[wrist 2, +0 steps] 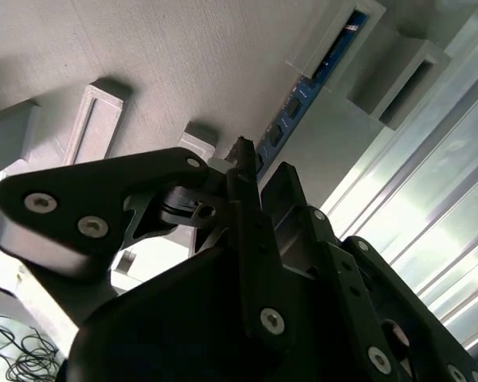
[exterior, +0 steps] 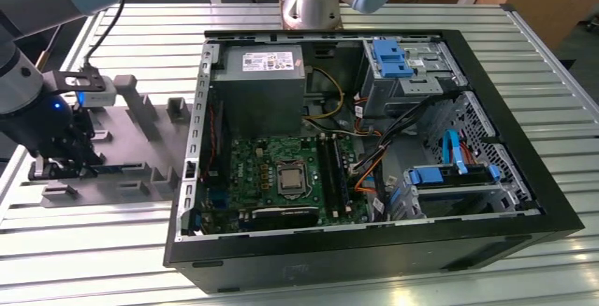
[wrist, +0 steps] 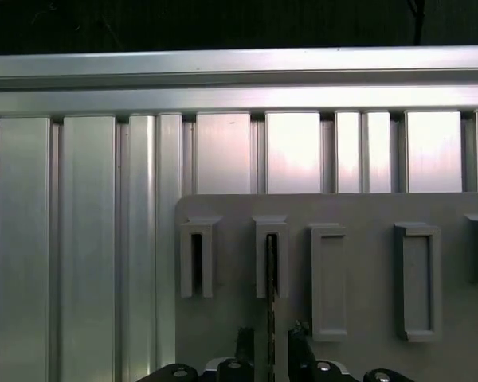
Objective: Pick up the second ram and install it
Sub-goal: 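Pick up the second ram and move it above second insertion slot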
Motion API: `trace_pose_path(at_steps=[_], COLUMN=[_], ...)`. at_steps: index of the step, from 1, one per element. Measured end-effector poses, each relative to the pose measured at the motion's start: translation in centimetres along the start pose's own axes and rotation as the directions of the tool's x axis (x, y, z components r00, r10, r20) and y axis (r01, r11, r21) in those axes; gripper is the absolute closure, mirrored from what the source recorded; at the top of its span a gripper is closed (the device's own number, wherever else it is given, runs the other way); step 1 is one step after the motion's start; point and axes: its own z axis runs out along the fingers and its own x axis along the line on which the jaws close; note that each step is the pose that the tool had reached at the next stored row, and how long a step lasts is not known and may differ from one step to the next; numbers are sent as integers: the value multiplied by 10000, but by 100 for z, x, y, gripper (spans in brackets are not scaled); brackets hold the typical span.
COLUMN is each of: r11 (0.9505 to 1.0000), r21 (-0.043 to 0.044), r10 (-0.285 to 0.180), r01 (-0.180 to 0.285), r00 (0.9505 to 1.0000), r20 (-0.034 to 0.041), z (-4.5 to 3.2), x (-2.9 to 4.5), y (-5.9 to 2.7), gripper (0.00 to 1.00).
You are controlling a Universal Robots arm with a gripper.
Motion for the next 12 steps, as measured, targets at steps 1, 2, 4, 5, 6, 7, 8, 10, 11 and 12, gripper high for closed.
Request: trace_pose_path(at_steps=[1, 2, 4, 5, 6, 7, 8, 10, 11, 12], r11=[10000, 10000, 10000, 10000, 10000, 10000, 10000, 10000, 10000, 10000], r21=[0, 0, 0, 0, 0, 1, 1, 1, 1, 0], r10=[-1, -1, -1, -2, -1, 0, 0, -1, -1, -3], r01=[1, 1, 1, 2, 1, 0, 0, 1, 1, 3], r00=[10000, 10000, 10000, 10000, 10000, 10000, 10000, 10000, 10000, 10000], r20=[-6, -12, -35, -44, -47, -47, -47, -48, -47, -47], z=[4, 8, 14, 17, 18, 21, 22, 24, 25, 27], x=[0, 0, 0, 0, -1, -1, -1, -1, -1, -1], y=[-1, -1, -4, -5, -6, -7, -7, -9, -9, -9], gripper=[69, 69, 69, 69, 69, 69, 69, 69, 69, 69])
